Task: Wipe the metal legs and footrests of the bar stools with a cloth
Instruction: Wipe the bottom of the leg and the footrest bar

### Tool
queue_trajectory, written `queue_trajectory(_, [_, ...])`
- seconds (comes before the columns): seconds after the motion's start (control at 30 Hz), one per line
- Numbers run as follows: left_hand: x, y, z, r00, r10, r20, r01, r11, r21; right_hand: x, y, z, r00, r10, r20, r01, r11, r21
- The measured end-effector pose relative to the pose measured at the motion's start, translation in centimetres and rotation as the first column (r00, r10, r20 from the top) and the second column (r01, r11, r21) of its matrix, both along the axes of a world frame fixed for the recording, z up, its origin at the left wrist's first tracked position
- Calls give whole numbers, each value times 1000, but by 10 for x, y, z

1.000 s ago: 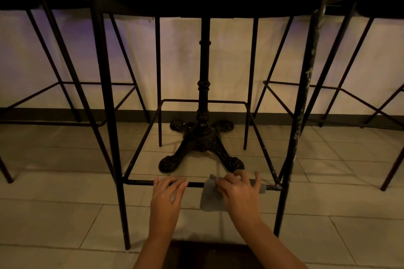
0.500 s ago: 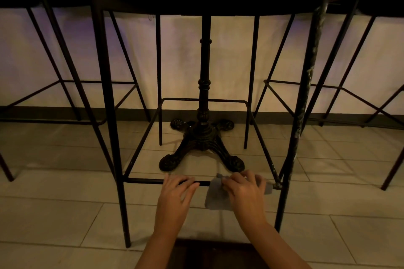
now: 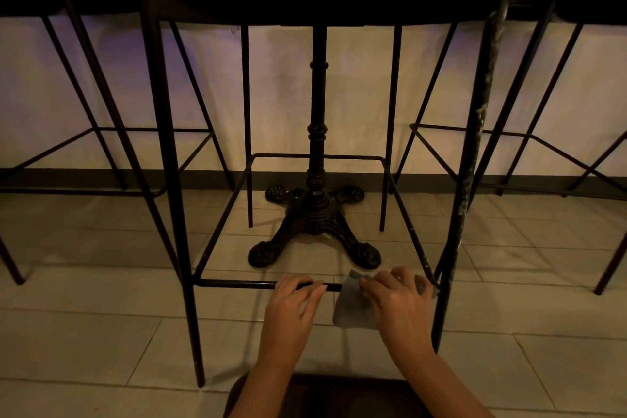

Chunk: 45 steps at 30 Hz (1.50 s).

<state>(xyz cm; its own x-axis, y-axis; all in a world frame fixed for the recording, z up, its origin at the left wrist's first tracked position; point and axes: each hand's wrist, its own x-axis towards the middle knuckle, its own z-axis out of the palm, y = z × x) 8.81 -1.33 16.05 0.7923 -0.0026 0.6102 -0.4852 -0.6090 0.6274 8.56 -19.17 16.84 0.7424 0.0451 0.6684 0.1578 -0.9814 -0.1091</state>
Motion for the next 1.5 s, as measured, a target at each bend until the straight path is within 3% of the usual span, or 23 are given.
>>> queue_trajectory(0.37, [0,4,-10,994,-49,-97,49,999,-2,-2,-12,-5,998,-24,-60,27,999,41])
queue_trajectory(0.53, [0,-1,-10,997,-26,-78,26,1000,0,2,-11,-6,1000,1,-27,-1,1000,-15])
queue_trajectory(0.7, [-1,-1,-9,994,-21,-111,23,999,24,-7,-22,-9,998,-29,62,27,999,42])
queue_trajectory(0.83, [-1,-1,-9,992,-16,-122,20,999,28,-7,-20,-5,999,-37,37,35,998,56])
queue_trajectory(1.0, [2,-1,-11,996,1,-90,2,999,38,-3,-12,-1,1000,31,3,-31,999,-24])
queue_trajectory(1.33, [1,-3,-9,996,14,-93,-11,999,36,-12,-37,-1,999,-17,-31,19,996,89])
queue_trajectory(1.5, [5,-22,-7,999,-9,-47,14,994,110,-9,-17,4,1000,-5,-25,6,1000,18])
